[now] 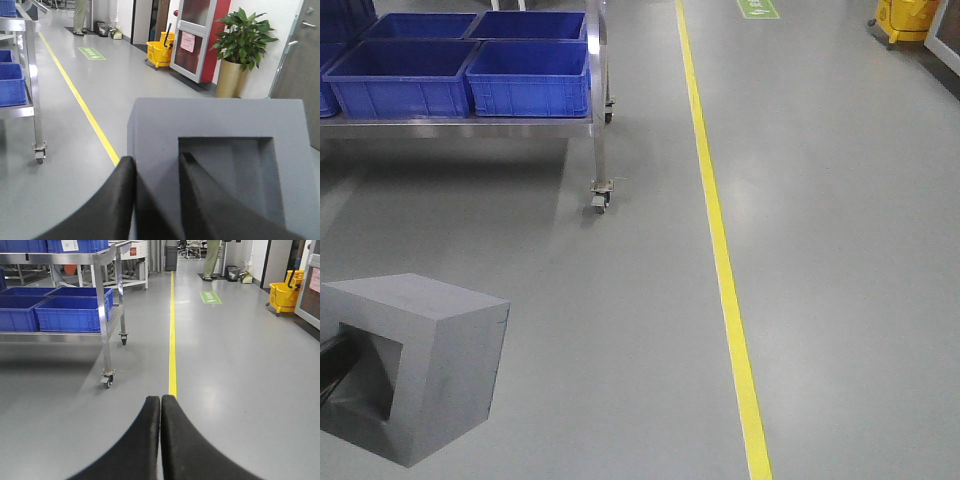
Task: Sort gray base to blue bin
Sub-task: 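Drive the base away from the table holding the block in the left gripper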
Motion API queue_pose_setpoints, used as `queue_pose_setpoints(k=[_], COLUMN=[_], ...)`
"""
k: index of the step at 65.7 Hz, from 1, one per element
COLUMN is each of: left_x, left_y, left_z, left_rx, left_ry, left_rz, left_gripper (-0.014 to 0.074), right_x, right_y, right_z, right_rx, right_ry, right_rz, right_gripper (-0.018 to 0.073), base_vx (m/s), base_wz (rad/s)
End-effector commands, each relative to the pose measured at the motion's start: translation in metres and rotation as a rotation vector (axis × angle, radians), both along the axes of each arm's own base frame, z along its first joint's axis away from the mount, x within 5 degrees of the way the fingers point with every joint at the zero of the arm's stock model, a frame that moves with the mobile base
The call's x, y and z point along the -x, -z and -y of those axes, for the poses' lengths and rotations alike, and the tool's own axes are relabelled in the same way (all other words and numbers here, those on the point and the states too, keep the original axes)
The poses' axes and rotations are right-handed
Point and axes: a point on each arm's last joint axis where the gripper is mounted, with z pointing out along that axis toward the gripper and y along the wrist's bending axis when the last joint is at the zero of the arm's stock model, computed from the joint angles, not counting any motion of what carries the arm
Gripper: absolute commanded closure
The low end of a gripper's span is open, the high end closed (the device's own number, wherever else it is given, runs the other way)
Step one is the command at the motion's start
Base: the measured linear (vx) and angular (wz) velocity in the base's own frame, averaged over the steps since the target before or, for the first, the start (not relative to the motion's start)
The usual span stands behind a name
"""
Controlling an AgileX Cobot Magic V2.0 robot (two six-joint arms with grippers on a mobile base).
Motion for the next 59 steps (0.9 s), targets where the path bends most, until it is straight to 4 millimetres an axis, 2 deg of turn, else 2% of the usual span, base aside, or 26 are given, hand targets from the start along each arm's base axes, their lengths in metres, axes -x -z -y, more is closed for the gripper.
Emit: queue_pose_setpoints(k=[1,59], left_x=[-0.0007,-0.0007], left_y=[-0.0214,-0.0214], left_z=[0.0000,0.0000], left_rx=[0.077,0.077], left_ry=[-0.004,-0.004], left_rz=[0.117,0.117], left_gripper=[0.0602,0.0602], right_x=[-0.0002,-0.0002], right_y=[-0.0025,-0.0025], right_z=[-0.0001,-0.0001], right_rx=[0.011,0.011], right_ry=[0.000,0.000], right_rz=[0.071,0.071], right_gripper=[0.0568,0.0568], base_vx=[0.37,0.39], base_wz=[0.06,0.00])
